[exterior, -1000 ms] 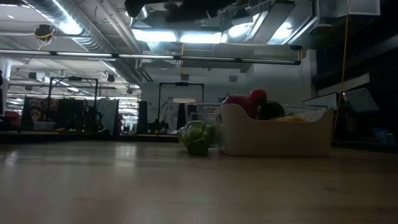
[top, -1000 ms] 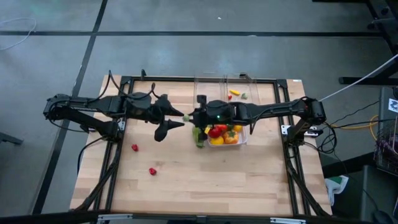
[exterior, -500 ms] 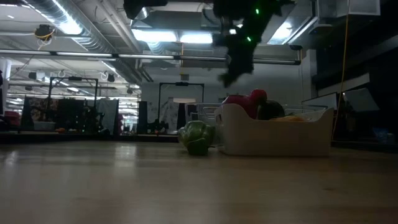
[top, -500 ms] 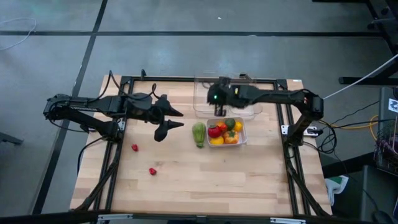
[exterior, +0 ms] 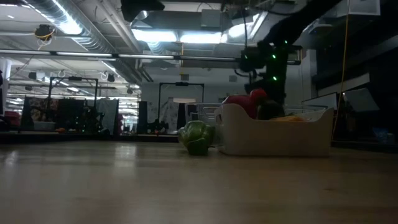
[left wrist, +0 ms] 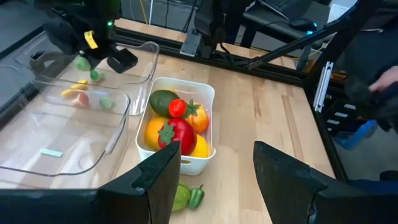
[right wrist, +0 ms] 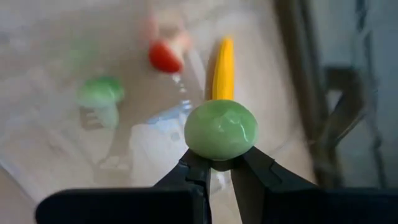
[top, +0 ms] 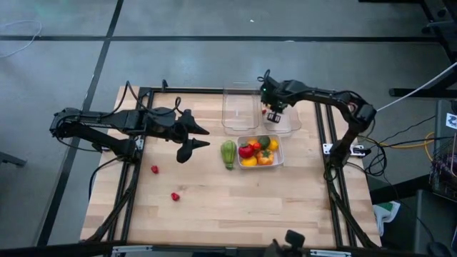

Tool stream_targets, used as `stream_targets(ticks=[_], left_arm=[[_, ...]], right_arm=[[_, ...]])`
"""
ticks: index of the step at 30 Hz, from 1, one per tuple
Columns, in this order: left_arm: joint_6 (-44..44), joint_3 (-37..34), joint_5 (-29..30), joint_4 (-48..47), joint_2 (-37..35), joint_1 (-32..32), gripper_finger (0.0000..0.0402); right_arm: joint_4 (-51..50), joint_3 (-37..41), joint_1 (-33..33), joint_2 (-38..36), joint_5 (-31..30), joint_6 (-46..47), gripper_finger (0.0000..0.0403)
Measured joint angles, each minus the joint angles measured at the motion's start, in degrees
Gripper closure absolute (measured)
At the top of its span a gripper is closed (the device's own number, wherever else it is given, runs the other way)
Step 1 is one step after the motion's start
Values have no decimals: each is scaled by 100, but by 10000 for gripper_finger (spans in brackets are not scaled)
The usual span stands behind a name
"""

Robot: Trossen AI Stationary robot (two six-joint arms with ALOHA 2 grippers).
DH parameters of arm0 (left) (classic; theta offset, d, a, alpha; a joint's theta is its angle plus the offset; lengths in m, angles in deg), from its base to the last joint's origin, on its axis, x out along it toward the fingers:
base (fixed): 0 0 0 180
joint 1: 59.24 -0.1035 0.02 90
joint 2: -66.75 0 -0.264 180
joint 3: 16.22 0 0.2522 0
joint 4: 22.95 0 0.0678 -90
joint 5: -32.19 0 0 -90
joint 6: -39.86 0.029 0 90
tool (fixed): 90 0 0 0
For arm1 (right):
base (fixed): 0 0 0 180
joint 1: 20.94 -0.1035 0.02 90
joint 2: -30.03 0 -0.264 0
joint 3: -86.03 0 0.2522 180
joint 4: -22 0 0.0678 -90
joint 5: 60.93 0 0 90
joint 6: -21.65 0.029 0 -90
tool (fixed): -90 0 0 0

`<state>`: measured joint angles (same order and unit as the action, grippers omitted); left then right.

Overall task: Sort produce into baskets
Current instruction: Put the green mushroom into the right transparent bin

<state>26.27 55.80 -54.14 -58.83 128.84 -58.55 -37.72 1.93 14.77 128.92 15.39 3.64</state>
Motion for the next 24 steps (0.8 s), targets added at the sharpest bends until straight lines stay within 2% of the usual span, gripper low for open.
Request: stream_targets(ticks=[6, 13, 24], left_arm=[[-44, 0, 0, -1, 0, 0, 204], [-133, 0, 0, -2, 0, 0, 204], [-143, 0, 0, -39, 0, 2, 204]], right_arm=[[55, 355, 310, 0, 221, -11, 356], [738, 717, 295, 0, 229, -177, 356], [896, 786, 294, 0, 229, -182, 356]])
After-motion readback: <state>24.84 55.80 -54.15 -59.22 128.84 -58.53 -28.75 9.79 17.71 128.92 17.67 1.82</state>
